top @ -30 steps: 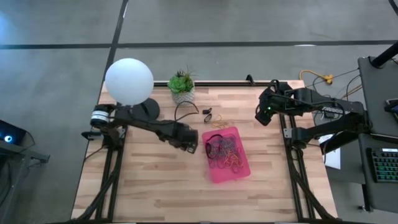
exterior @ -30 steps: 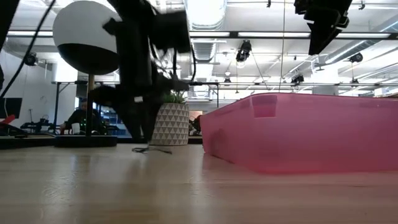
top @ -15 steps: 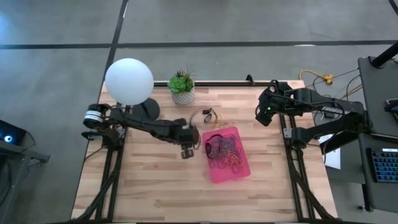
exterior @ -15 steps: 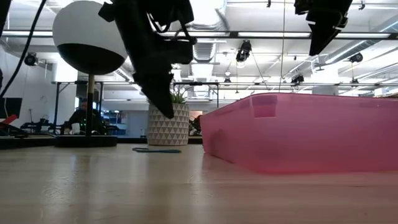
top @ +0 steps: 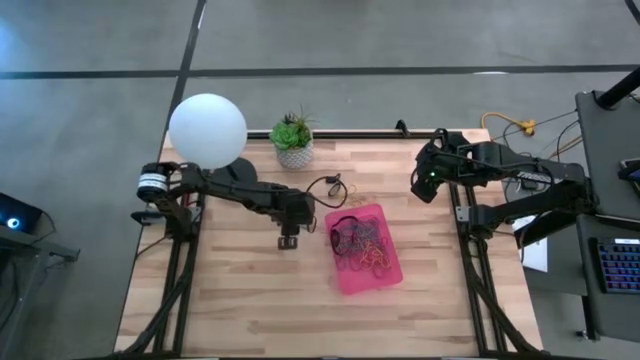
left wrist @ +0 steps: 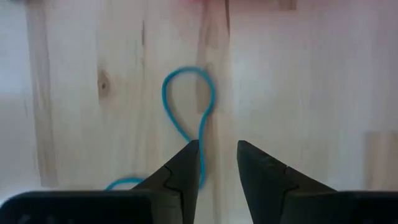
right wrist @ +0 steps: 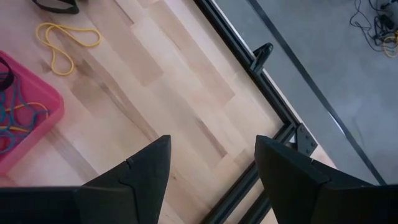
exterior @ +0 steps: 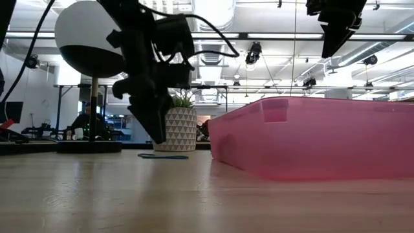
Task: Pick and place rubber bands into bin
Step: Put the blue rubber band into the red bin, then put the top black rubber band into the red bin
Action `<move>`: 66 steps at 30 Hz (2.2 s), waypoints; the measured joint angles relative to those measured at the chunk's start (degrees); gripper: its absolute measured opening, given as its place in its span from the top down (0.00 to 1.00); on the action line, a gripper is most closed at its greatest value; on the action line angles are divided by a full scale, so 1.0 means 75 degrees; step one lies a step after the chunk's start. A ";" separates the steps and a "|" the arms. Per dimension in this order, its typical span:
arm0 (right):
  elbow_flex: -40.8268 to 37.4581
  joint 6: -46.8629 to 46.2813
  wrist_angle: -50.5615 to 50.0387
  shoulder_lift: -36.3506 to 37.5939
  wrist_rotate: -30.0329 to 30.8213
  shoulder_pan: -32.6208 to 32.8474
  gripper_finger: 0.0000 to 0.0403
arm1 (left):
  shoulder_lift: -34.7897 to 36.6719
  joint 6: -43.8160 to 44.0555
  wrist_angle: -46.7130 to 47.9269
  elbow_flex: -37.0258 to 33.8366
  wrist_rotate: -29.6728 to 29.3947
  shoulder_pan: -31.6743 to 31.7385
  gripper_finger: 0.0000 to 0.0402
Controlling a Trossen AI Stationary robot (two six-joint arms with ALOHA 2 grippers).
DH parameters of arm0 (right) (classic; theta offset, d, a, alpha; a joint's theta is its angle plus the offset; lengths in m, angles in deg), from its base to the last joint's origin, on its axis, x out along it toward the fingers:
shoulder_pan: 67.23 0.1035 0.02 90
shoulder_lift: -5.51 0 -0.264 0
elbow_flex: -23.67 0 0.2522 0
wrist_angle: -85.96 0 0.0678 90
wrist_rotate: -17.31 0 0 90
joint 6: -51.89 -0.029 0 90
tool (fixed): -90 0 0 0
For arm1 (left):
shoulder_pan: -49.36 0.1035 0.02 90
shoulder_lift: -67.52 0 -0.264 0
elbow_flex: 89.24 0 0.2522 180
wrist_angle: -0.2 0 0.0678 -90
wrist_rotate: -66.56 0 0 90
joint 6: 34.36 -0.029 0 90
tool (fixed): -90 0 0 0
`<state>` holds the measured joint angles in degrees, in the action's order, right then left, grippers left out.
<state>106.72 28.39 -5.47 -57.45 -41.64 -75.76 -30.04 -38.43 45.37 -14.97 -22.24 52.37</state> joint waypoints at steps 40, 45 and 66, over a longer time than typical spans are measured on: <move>-0.0364 -0.0376 0.0012 0.0000 0.0012 -0.0003 0.46 | 0.0973 -0.0085 -0.0153 0.1215 0.1571 0.0457 1.00; -0.0364 -0.0348 0.0012 -0.0001 0.0017 -0.0003 0.46 | 0.0752 -0.0307 -0.0963 0.2337 0.2060 0.0482 1.00; -0.0364 -0.0162 -0.0003 -0.0006 -0.0740 0.0000 0.46 | -0.0915 -0.0118 -0.0624 0.3811 0.3286 0.0929 0.67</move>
<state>103.99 27.17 -5.49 -57.50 -47.19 -75.77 -36.90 -39.31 40.69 13.61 2.40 59.35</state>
